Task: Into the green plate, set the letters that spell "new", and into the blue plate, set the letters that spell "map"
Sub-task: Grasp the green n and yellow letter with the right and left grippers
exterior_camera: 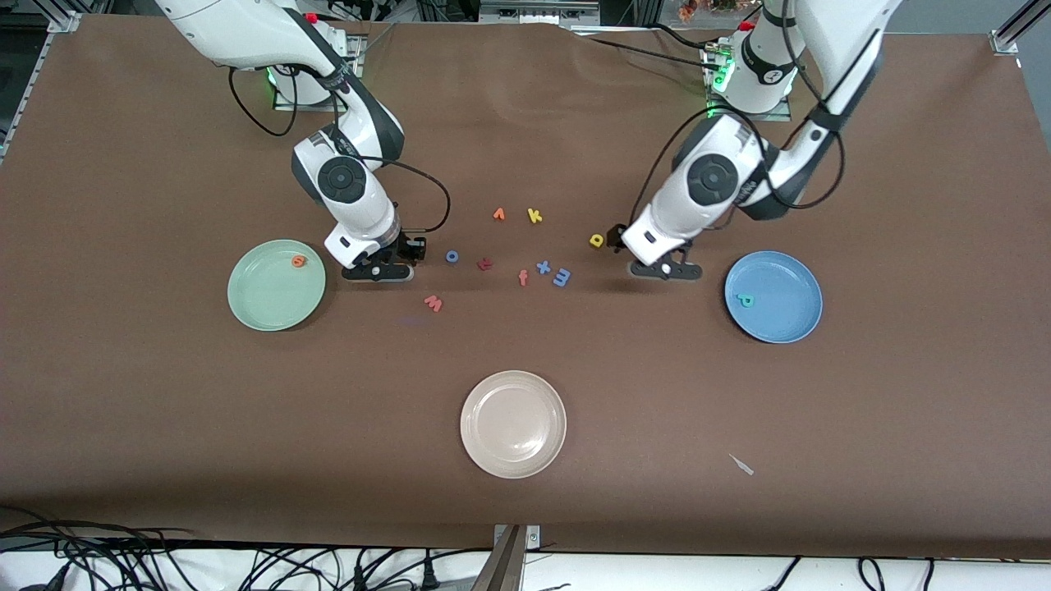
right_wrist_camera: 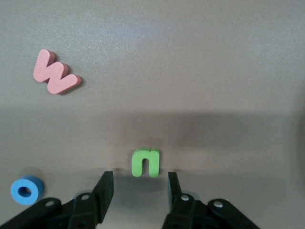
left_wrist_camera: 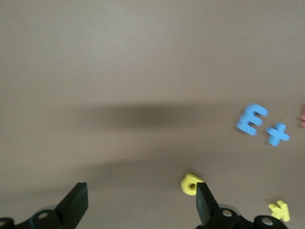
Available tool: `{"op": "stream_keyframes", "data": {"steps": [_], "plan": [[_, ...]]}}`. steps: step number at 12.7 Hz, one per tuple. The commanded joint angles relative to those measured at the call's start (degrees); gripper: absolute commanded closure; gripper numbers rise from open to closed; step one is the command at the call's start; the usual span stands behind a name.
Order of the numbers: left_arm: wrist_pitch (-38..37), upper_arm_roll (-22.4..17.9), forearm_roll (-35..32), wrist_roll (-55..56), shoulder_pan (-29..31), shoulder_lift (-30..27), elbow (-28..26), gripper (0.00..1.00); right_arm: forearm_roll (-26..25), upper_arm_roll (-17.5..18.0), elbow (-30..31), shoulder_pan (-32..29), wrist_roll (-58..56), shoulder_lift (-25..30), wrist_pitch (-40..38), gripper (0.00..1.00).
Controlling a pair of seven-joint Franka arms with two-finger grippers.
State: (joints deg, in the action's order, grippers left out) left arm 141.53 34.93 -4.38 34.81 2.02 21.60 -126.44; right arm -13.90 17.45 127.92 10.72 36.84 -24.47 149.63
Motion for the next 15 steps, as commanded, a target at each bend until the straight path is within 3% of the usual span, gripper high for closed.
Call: {"op": "stream_keyframes", "data": {"steps": [1,5,7,8,10,11,15], "plan": [[3.48,-0.3,-3.94,9.27,-4.47,0.28,-1.79,0.0,-1.48,-0.05,-0.56,-0.09,1.21,-0.84,1.44,0.5],[4.19,-0.3,-20.2,25.72,-6.06,8.27,2.33,0.06,-1.57,-0.4,-0.48,-0.35,1.13,-1.9,3.56,0.52],[3.84,-0.3,-20.76,26.54,-6.15,9.77,4.0,0.08,-1.65,-0.49,-0.56,-0.35,1.12,-2.16,3.65,0.54],[3.84,-0.3,-20.76,26.8,-6.41,10.48,4.36,0.1,-2.09,-0.75,-0.48,-0.26,1.12,-2.34,3.65,0.61],[3.84,-0.47,-20.76,28.64,-7.55,11.01,4.27,0.14,-2.71,-0.84,-0.56,-0.35,0.95,-2.34,3.56,0.88],[3.75,-0.47,-20.76,28.74,-7.65,11.01,4.18,0.19,-2.71,-0.84,-0.74,-0.44,0.6,-1.99,3.21,0.92],[1.82,-0.65,-20.84,29.17,-8.79,11.01,4.18,0.42,-2.88,-1.54,-0.74,-0.7,-1.93,3.27,-3.88,0.92]]}}
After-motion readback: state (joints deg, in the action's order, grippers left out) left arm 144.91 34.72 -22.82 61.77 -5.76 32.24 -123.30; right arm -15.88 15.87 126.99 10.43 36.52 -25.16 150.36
